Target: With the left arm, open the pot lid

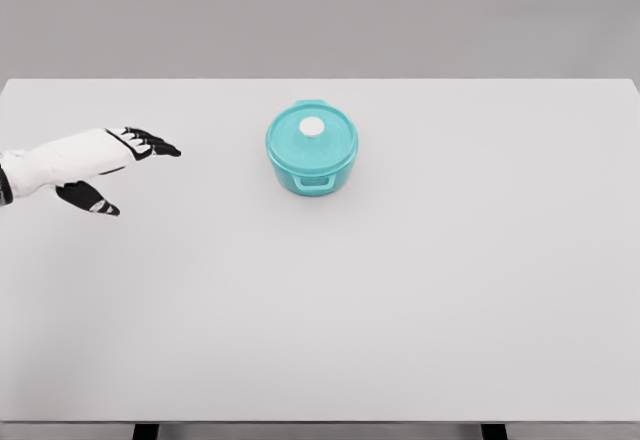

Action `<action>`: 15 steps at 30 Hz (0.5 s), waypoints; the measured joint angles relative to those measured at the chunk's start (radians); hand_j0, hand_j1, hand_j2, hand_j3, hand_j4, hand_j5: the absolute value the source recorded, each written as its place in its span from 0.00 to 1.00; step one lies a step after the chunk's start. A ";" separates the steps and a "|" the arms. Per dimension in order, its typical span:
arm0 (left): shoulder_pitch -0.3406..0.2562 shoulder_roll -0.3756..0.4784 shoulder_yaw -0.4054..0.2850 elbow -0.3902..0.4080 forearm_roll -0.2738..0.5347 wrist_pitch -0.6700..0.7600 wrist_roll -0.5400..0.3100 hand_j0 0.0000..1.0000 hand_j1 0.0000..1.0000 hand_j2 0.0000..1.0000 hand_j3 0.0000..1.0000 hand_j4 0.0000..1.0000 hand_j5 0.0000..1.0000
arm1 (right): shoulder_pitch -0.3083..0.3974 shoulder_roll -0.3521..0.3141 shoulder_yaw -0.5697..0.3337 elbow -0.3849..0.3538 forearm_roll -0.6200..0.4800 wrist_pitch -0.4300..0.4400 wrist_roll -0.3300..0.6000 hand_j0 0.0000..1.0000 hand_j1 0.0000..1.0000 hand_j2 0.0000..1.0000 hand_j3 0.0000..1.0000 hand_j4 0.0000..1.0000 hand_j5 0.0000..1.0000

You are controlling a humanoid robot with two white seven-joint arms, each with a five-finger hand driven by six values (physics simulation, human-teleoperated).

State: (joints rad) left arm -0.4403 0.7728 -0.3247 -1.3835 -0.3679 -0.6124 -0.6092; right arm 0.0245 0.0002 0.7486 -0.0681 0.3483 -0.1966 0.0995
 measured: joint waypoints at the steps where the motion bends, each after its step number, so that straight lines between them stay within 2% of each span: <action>1: 0.000 -0.004 -0.004 0.000 -0.002 0.000 -0.001 1.00 1.00 1.00 1.00 1.00 1.00 | 0.002 0.000 0.000 0.001 0.000 0.000 0.000 1.00 1.00 1.00 1.00 1.00 1.00; 5: -0.017 -0.007 -0.015 -0.003 -0.005 -0.001 -0.002 1.00 1.00 1.00 1.00 1.00 1.00 | 0.002 0.000 0.000 0.004 0.000 0.000 0.000 1.00 1.00 1.00 1.00 1.00 1.00; 6: -0.041 -0.005 -0.017 -0.004 -0.005 -0.001 -0.002 1.00 1.00 1.00 1.00 1.00 1.00 | 0.002 0.000 0.000 0.004 0.000 0.000 0.000 1.00 1.00 1.00 1.00 1.00 1.00; 10: -0.074 0.002 -0.024 -0.010 -0.005 -0.001 -0.002 1.00 1.00 1.00 1.00 1.00 1.00 | 0.002 0.000 0.000 0.005 0.000 0.000 0.000 1.00 1.00 1.00 1.00 1.00 1.00; 11: -0.119 0.016 -0.040 -0.010 -0.002 0.000 -0.002 1.00 1.00 1.00 1.00 1.00 1.00 | 0.002 0.000 0.000 0.005 0.000 0.000 0.000 1.00 1.00 1.00 1.00 1.00 1.00; 12: -0.195 0.031 -0.081 -0.006 -0.001 -0.004 -0.003 1.00 1.00 1.00 1.00 1.00 1.00 | 0.002 0.000 0.000 0.005 0.000 0.000 0.000 1.00 1.00 1.00 1.00 1.00 1.00; 13: -0.301 0.044 -0.160 0.002 0.008 -0.002 -0.002 1.00 1.00 1.00 1.00 1.00 1.00 | 0.002 0.000 0.000 0.005 0.000 0.000 0.000 1.00 1.00 1.00 1.00 1.00 1.00; 15: -0.512 0.041 -0.369 0.012 0.016 -0.001 -0.002 1.00 1.00 1.00 1.00 1.00 1.00 | 0.002 0.000 0.000 0.005 0.000 0.000 0.000 1.00 1.00 1.00 1.00 1.00 1.00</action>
State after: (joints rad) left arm -0.9518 0.8136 -0.6941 -1.3719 -0.3518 -0.6137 -0.6114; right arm 0.0261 0.0002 0.7485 -0.0628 0.3484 -0.1962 0.0995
